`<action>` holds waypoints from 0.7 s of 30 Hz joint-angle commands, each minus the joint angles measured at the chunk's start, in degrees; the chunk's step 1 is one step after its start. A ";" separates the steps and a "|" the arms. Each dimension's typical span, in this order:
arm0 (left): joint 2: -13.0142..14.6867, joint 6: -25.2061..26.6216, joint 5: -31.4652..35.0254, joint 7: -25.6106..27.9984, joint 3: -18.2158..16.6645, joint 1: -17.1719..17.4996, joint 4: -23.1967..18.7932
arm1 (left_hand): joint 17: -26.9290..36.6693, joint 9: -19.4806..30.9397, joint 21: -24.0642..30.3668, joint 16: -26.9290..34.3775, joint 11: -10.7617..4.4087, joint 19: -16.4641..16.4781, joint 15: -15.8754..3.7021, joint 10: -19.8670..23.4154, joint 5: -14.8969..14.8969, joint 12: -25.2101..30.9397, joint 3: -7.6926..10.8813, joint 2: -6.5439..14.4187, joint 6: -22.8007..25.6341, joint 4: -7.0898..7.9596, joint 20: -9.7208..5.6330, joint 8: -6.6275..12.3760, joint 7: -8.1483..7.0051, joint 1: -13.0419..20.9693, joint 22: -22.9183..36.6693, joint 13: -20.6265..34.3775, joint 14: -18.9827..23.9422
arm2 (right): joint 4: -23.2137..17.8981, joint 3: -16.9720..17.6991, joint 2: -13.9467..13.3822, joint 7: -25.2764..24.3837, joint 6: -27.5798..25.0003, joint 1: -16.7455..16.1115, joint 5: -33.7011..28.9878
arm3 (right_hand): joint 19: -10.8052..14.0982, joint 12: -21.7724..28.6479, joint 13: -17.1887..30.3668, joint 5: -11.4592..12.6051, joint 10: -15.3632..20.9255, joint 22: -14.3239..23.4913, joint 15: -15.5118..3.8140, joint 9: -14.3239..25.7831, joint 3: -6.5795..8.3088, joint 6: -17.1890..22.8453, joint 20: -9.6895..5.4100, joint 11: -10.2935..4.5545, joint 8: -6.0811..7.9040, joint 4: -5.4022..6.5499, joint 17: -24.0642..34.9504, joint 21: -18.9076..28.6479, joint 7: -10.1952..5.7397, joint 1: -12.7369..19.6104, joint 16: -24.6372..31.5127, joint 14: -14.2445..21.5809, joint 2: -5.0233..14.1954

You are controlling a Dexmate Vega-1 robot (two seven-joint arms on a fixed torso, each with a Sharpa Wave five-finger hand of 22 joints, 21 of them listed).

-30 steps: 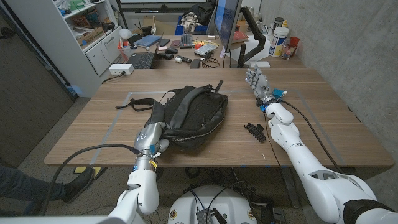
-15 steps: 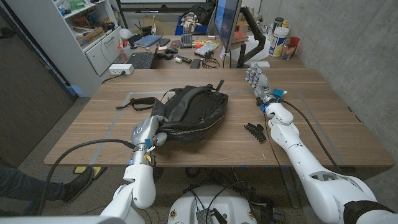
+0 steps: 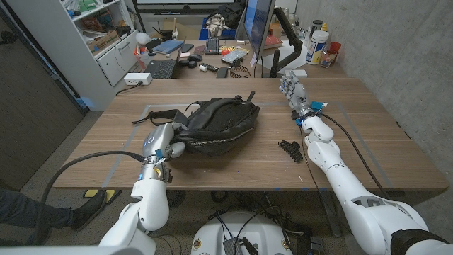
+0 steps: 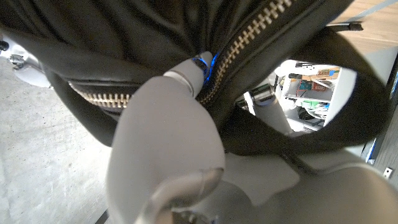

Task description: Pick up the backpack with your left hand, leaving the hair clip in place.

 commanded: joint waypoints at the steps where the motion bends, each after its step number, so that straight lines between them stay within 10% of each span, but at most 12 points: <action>1: -1.17 -3.22 0.40 -2.16 -4.68 -0.76 -1.60 | 0.44 2.25 0.12 -0.05 -1.56 3.42 -13.20 1.55 0.35 -0.31 0.26 0.99 6.80 0.59 -4.38 0.46 5.75 0.06 0.14 2.72 11.54 | 0.61 0.39 0.60 0.12 0.89 0.05 0.67 | 0.12 0.24 0.33 0.44 0.65 0.31 0.08 0.24 0.13 0.48 -0.15 0.00 0.20 -0.13 0.25 -0.14 -0.03 -0.41 0.15 0.54 0.08; 21: -2.92 -7.85 0.24 -7.62 -8.83 -6.10 -1.89 | 1.38 1.12 0.24 -0.38 -1.98 3.01 -13.71 2.38 0.53 -0.92 0.03 0.80 7.83 0.79 -4.46 0.41 5.18 -0.64 0.18 2.81 12.11 | 0.94 0.96 0.38 -0.29 1.60 0.13 0.68 | 3.97 0.36 0.33 0.43 1.29 0.46 -0.12 0.23 0.07 0.52 -0.94 0.21 0.10 -0.14 0.31 1.01 0.10 -0.58 0.64 2.39 0.33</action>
